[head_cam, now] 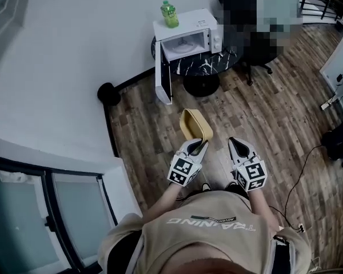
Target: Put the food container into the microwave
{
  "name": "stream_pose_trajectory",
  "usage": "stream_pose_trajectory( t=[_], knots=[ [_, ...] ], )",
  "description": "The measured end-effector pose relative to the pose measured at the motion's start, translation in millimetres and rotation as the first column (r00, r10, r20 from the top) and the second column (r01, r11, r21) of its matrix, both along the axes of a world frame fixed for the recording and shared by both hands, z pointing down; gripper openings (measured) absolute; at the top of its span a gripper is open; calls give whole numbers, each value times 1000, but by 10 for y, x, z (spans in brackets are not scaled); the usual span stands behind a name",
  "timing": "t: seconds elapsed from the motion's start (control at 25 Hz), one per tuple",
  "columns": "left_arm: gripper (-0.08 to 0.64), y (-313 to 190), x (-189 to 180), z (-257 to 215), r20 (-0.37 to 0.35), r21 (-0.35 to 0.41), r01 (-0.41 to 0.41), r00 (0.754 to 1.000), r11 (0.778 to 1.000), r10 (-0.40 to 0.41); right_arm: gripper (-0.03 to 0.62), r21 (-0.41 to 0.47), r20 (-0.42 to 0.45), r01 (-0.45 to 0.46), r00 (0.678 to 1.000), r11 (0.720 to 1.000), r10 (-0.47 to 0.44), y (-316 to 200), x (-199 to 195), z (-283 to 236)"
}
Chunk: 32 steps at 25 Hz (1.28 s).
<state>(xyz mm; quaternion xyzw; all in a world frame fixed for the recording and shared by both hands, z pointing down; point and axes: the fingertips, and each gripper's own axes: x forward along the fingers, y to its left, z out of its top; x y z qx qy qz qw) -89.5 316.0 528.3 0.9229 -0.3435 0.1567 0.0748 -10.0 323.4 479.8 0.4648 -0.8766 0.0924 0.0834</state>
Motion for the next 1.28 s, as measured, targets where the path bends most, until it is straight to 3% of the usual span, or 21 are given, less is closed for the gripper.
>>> stream_pose_trajectory(
  t=[0.2, 0.4, 0.56, 0.8, 1.04, 1.28],
  knots=[
    [29, -42, 45, 167, -19, -62, -29, 999, 998, 28, 9, -78, -4, 14, 1000, 997, -15, -184, -84, 241],
    [29, -272, 75, 294, -5, -90, -40, 999, 995, 40, 9, -73, -13, 30, 999, 997, -31, -563, -83, 328],
    [29, -710, 93, 205, 52, -61, -22, 998, 998, 25, 9, -89, 49, 45, 998, 995, -41, -974, -34, 417],
    [29, -1204, 296, -7, 171, -38, -34, 985, 999, 40, 9, -50, 40, 106, 994, 993, -104, -1661, 121, 415],
    [29, -1686, 615, 112, 176, -99, -10, 984, 995, 27, 9, -39, 98, 132, 987, 990, -128, -2246, 385, 484],
    [29, -1847, 939, 230, 167, -139, -60, 982, 988, 83, 9, -124, 100, 159, 984, 979, -147, -2490, 459, 719]
  ],
)
